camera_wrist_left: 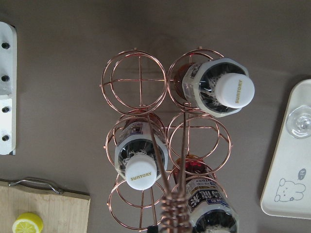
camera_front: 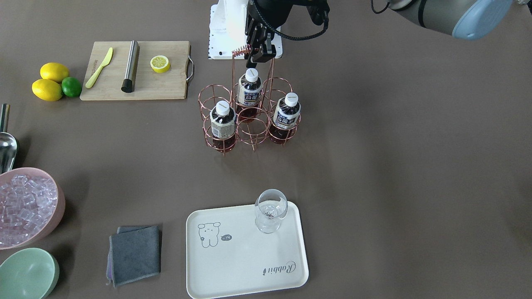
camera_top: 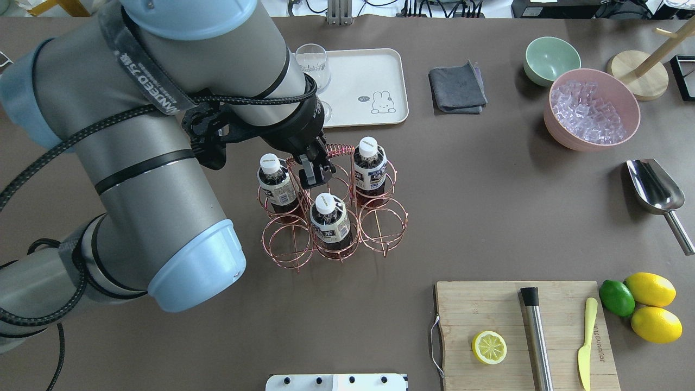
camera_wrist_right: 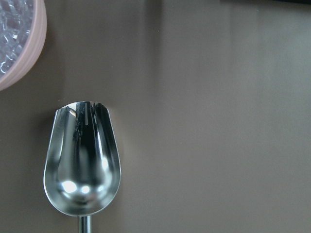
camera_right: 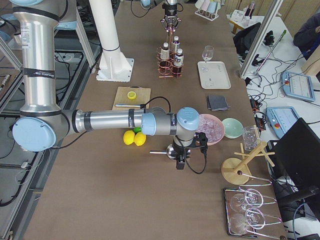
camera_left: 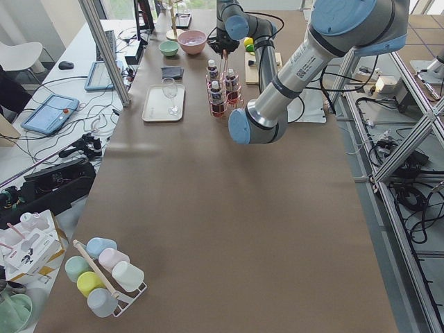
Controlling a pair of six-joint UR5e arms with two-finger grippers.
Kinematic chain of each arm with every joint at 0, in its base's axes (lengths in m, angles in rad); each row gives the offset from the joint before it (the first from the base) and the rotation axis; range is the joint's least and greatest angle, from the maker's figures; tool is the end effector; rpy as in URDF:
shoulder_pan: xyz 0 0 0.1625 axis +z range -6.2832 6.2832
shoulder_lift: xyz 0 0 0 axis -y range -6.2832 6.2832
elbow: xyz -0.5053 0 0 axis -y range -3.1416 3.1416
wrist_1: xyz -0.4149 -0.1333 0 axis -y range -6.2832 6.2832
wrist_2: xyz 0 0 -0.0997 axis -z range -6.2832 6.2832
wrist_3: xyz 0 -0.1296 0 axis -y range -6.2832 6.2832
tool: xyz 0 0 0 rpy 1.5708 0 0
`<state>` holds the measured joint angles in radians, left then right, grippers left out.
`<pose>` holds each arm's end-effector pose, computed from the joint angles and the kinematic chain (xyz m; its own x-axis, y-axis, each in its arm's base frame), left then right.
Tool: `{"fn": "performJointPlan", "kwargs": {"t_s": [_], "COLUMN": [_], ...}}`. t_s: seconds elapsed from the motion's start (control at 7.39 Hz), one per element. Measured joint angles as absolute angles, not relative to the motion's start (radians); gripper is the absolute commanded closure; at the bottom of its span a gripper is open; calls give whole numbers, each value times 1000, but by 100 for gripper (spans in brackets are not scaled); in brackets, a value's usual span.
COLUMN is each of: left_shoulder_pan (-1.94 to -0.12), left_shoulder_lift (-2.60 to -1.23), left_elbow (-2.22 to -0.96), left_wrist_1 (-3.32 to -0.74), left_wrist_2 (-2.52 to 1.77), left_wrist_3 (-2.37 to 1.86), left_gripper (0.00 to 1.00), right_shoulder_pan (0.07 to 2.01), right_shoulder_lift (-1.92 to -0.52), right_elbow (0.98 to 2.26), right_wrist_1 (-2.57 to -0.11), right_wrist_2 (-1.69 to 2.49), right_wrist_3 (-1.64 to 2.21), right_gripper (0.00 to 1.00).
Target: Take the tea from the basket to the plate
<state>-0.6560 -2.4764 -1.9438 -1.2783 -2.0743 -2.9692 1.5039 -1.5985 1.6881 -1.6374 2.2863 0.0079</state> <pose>0.4852 -0.4628 0.0566 -0.1372 -0.9833 0.1193 0.4678 -0.1705 -0.8672 0.0147 -0.5033 0.7260 0.7526 -0.0576 0.6560 0.0609 0.9980 0.0178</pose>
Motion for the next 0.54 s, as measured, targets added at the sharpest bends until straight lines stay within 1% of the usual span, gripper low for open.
{"fn": "performJointPlan", "kwargs": {"t_s": [0.54], "left_shoulder_pan": [-655], "left_shoulder_lift": [-2474], "left_elbow": [-1913], "left_wrist_1": [-1297], "left_wrist_2": [-2076], "left_wrist_3": [-2944], "left_gripper": [100], "right_shoulder_pan": [1499], "right_shoulder_lift": [-1592], "right_elbow": [1685], "right_wrist_1": [-1638], "right_wrist_2": [2286], "right_wrist_3": [11], "right_gripper": [0]}}
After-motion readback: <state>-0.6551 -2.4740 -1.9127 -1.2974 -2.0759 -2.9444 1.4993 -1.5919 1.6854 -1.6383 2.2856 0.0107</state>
